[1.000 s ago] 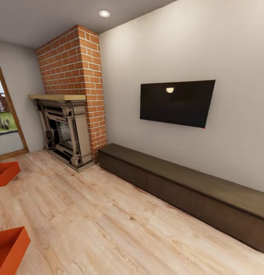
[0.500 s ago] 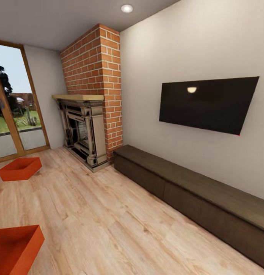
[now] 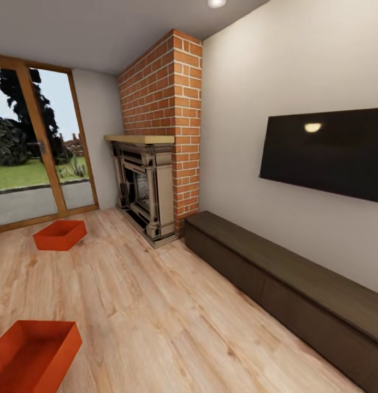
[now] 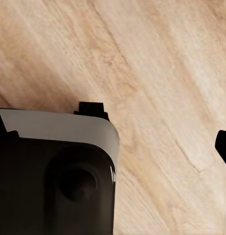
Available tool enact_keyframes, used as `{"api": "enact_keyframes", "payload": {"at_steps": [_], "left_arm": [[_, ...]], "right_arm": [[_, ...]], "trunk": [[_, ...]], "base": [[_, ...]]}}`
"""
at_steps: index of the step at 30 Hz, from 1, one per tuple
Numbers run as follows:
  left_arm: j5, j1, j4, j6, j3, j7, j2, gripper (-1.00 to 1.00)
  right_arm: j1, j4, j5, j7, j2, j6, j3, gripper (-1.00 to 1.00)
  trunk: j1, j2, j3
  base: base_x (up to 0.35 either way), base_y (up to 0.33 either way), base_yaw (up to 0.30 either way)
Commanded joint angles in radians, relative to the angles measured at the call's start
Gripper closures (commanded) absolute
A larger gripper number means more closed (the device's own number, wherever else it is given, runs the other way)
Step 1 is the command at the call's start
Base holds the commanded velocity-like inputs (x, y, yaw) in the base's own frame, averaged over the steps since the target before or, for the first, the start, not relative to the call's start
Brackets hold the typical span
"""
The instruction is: Move the two storage containers from the living room to the garage. In the garage, place one container on the floor and stack the other container on top of it (either order is fine).
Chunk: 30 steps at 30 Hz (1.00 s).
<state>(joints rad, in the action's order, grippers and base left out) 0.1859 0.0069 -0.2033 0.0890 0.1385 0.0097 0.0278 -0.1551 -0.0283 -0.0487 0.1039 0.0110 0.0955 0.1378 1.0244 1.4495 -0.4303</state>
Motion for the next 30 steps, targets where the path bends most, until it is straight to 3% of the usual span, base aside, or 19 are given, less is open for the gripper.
{"api": "enact_keyframes", "payload": {"at_steps": [1,30], "left_arm": [[0.01,0.001,-0.004,0.007,0.001,0.001,0.0,-1.0],[0.008,0.001,-0.004,0.0,0.003,0.001,-0.002,-1.0]], "right_arm": [[-0.001,-0.003,-0.005,0.002,0.0,0.006,0.008,-1.0],[-0.001,-0.003,-0.005,0.002,0.001,0.006,0.006,-1.0]], "trunk": [[0.001,0.0,-0.001],[0.001,0.0,-0.001]], "base": [[0.324,0.0,0.281],[0.31,0.0,0.281]]}}
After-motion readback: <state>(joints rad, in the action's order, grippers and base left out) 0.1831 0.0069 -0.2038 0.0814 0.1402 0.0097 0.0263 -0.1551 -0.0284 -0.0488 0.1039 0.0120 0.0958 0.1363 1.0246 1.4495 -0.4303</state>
